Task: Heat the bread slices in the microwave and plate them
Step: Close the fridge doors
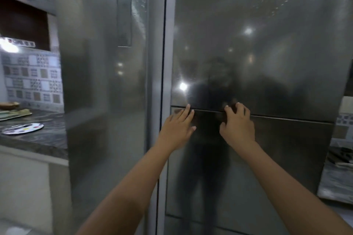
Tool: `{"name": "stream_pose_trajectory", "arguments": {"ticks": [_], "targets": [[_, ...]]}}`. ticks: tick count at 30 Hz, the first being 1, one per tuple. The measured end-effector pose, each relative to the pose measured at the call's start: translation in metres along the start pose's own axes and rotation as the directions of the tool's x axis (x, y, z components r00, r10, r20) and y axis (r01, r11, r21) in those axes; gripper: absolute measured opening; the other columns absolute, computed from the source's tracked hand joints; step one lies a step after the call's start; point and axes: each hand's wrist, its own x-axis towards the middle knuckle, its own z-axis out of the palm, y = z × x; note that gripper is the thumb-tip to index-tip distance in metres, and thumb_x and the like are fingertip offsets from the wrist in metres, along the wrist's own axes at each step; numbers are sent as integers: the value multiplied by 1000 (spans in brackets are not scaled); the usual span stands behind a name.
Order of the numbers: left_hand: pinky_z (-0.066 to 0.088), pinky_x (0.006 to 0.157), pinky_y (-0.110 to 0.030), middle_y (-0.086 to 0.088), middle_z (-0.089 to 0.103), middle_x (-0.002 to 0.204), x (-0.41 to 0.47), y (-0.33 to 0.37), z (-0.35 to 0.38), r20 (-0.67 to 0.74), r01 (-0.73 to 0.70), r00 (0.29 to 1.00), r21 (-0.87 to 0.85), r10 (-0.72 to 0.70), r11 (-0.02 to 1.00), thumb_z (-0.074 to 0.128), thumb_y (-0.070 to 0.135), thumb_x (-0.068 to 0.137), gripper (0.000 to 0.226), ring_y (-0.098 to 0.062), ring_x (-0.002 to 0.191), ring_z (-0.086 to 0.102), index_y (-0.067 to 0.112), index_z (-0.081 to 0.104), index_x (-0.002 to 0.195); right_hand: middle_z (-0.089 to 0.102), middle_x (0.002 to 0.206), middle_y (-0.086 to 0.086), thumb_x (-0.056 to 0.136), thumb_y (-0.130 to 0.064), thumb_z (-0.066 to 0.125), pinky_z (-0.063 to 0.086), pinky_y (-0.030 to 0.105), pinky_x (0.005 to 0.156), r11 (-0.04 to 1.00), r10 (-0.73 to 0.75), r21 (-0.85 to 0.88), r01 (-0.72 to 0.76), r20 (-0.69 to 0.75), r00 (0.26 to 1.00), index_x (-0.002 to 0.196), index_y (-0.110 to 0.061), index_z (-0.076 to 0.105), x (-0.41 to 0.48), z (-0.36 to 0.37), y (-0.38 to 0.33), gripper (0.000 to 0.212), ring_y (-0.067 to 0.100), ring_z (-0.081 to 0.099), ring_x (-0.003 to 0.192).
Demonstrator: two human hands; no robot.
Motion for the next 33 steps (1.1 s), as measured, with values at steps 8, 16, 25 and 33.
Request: {"name": "stream_pose_trajectory", "arguments": {"ticks": [8, 16, 25, 33], "targets": [[23, 113, -34, -5, 21, 157, -103, -134, -24, 129, 241, 964, -63, -232, 968, 30, 36, 100, 53, -20, 141, 27, 12, 25, 147, 46, 130, 8, 89, -20, 50, 46, 39, 89, 962, -239, 179, 205, 191, 952, 127, -13, 48, -46, 47, -153, 39, 26, 43, 121], [23, 114, -39, -2, 25, 155, -194, -278, -61, 146, 459, 883, -66, -446, 886, 33, 40, 98, 53, -18, 143, 23, 16, 28, 146, 54, 125, 5, 86, -19, 48, 43, 35, 92, 922, -340, 288, 258, 285, 896, 121, -16, 53, -84, 101, -312, 36, 27, 51, 115], [16, 116, -35, 0, 17, 158, -272, -409, -76, 163, 666, 737, -11, -656, 746, 30, 45, 98, 59, -17, 146, 13, 17, 19, 149, 56, 122, 5, 87, -19, 46, 42, 33, 89, 842, -499, 400, 363, 320, 805, 117, -15, 55, -90, 175, -460, 31, 26, 52, 115], [19, 118, -37, 0, 20, 157, -281, -556, -52, 102, 784, 608, 80, -787, 616, 33, 44, 98, 59, -16, 145, 16, 17, 21, 148, 58, 118, 6, 87, -21, 47, 44, 35, 88, 733, -616, 567, 375, 322, 719, 109, -14, 57, -36, 279, -594, 25, 26, 55, 110]]}}
